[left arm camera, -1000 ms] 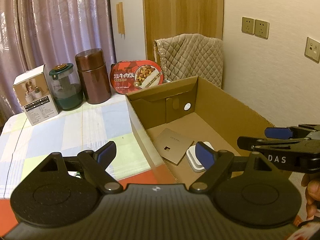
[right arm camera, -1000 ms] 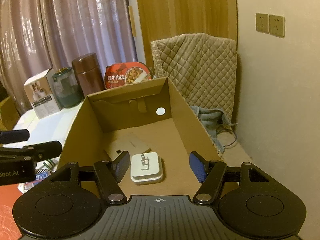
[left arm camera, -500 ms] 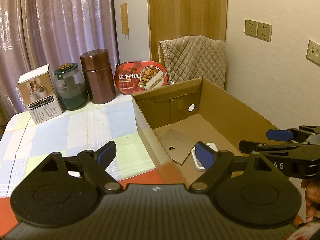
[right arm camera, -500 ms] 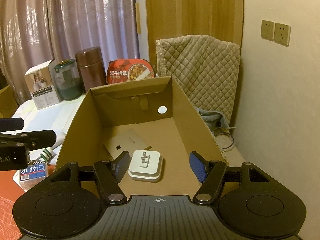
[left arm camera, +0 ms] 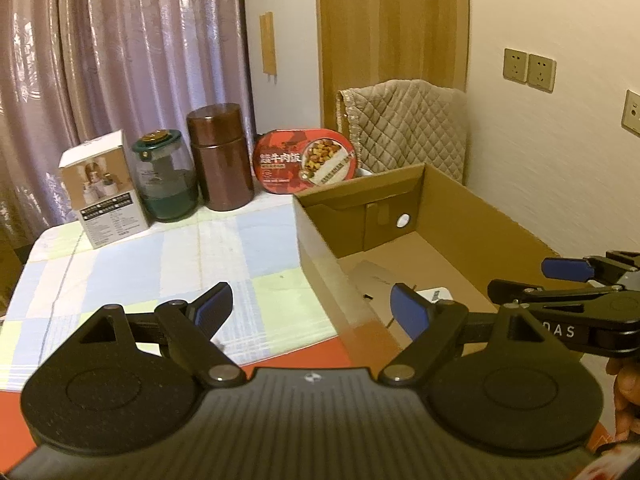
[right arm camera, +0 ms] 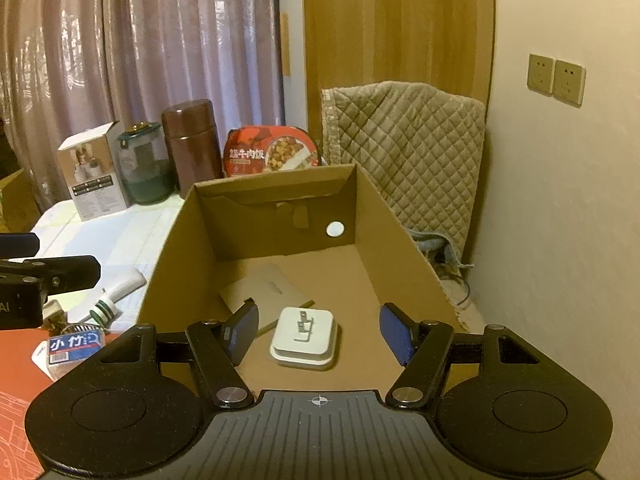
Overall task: Organize rigid objects
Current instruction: 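Withdraw both grippers from the box back over the orange mat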
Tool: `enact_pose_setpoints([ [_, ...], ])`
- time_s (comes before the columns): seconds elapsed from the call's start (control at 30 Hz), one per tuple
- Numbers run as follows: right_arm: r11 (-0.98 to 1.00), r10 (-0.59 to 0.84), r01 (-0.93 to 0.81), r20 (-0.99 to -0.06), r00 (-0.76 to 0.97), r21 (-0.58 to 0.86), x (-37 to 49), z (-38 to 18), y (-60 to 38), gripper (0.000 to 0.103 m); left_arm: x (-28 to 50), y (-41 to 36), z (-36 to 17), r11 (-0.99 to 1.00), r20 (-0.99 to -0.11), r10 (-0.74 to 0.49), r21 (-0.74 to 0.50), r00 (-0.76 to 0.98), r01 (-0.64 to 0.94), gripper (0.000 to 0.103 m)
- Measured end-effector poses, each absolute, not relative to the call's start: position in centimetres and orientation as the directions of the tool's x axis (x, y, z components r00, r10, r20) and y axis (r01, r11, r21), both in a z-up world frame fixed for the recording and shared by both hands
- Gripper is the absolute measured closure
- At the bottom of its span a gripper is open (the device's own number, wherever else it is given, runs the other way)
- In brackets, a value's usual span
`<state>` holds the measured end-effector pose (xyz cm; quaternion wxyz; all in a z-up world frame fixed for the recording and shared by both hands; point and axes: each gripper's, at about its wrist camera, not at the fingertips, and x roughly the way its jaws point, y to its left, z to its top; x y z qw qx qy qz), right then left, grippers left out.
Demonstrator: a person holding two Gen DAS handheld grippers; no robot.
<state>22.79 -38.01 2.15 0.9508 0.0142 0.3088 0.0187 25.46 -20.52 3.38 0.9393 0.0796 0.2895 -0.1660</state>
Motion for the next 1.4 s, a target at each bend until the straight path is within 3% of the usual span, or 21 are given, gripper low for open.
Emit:
enact_pose_setpoints([
  [0.27, 0.998, 0.028, -0.057, -0.551, 0.834, -0.035, 22.3, 2.8, -34.8, 0.029, 24.7, -17.6, 4.5, 0.947, -0.56, -0.228, 0.063, 0.796, 0.316, 0.02],
  [0.97, 0.964, 0.185, -0.257, -0.506, 0.842, -0.075, 21.9, 2.8, -22.3, 0.024, 21.9, -4.0, 5.5, 0.992, -0.557, -0.057, 0.064, 0.828, 0.111, 0.02],
  [1.4, 0.917, 0.383, -0.375, -0.552, 0.741, 0.134, 23.8, 0.8, -19.4, 0.013, 22.0, 3.3, -0.3, 0.998, -0.608, -0.012, 0.041, 0.794, 0.046, 0.02],
])
